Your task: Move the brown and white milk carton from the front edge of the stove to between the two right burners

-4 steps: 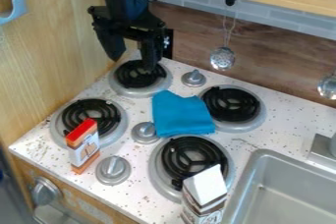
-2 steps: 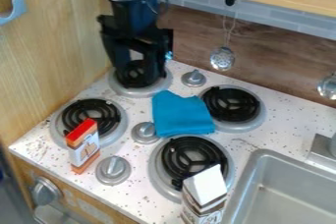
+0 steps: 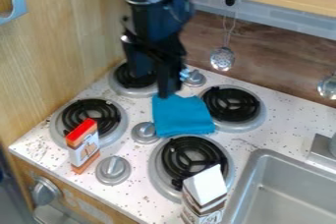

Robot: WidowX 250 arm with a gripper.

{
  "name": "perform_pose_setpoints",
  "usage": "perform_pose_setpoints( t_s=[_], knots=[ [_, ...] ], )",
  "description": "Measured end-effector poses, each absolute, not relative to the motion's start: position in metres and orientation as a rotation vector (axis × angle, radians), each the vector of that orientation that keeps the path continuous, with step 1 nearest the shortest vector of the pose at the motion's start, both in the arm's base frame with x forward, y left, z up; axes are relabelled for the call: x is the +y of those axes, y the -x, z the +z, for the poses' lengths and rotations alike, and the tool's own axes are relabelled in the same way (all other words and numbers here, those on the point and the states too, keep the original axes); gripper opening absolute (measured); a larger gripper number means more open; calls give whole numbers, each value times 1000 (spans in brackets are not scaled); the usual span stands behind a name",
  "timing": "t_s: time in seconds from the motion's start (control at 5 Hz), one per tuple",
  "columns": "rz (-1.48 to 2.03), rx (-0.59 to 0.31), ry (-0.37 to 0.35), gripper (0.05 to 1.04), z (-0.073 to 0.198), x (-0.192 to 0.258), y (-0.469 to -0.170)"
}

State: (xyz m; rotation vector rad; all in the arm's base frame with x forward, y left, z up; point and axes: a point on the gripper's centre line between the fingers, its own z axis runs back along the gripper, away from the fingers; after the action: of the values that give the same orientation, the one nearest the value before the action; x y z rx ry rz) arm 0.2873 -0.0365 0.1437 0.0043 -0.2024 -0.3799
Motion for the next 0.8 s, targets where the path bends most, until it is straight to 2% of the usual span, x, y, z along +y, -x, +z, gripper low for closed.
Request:
perform_pose_setpoints(
  t_s=[0.4, 0.8],
  knots=[
    [-574, -163, 17, 1001, 131, -85, -261],
    [-696, -29, -8, 1001, 77, -120, -257]
  ],
)
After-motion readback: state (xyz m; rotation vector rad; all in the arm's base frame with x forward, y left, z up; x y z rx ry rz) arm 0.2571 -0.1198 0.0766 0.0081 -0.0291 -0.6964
